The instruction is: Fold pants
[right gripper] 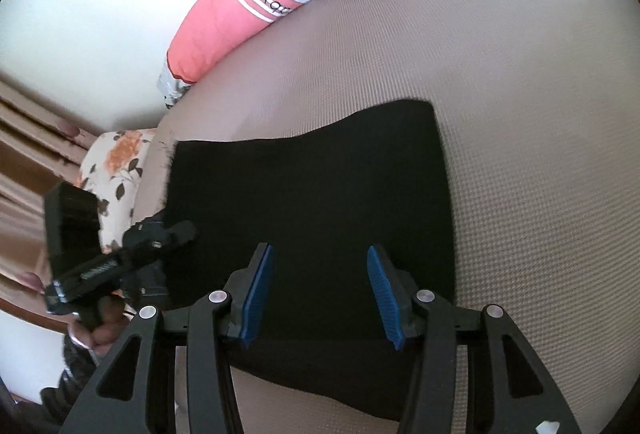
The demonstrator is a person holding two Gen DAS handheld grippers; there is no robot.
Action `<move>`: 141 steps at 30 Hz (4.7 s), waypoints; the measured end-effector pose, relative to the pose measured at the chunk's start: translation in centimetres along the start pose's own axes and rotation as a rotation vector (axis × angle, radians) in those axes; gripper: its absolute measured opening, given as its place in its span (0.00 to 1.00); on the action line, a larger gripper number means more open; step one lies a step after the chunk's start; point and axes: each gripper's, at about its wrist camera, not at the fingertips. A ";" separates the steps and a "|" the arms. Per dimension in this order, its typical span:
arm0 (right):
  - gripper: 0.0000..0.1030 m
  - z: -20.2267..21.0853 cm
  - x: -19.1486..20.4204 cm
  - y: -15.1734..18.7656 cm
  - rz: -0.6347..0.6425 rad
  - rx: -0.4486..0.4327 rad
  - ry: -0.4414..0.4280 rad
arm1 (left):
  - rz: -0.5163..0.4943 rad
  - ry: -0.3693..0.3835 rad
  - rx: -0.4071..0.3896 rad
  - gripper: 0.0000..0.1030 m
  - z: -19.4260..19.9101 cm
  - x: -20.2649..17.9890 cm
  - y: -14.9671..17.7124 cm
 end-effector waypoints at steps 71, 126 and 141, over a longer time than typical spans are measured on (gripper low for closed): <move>0.52 -13.5 17.2 2.2 0.312 0.313 0.026 | 0.229 -0.293 -0.093 0.64 18.0 27.0 3.2; 0.57 0.1 8.5 -1.5 0.074 -0.065 -0.004 | 0.347 -0.139 -0.171 0.11 15.6 6.9 -0.8; 0.57 4.4 0.6 0.0 -0.035 -0.135 0.047 | 0.232 -0.092 -0.102 0.11 3.8 -4.5 -2.1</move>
Point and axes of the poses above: each gripper's, at about its wrist camera, not at the fingertips, and z roughly against the way its jaws point, x to its left, y to its underside, and after that the axes turned 2 degrees about -y, right-handed
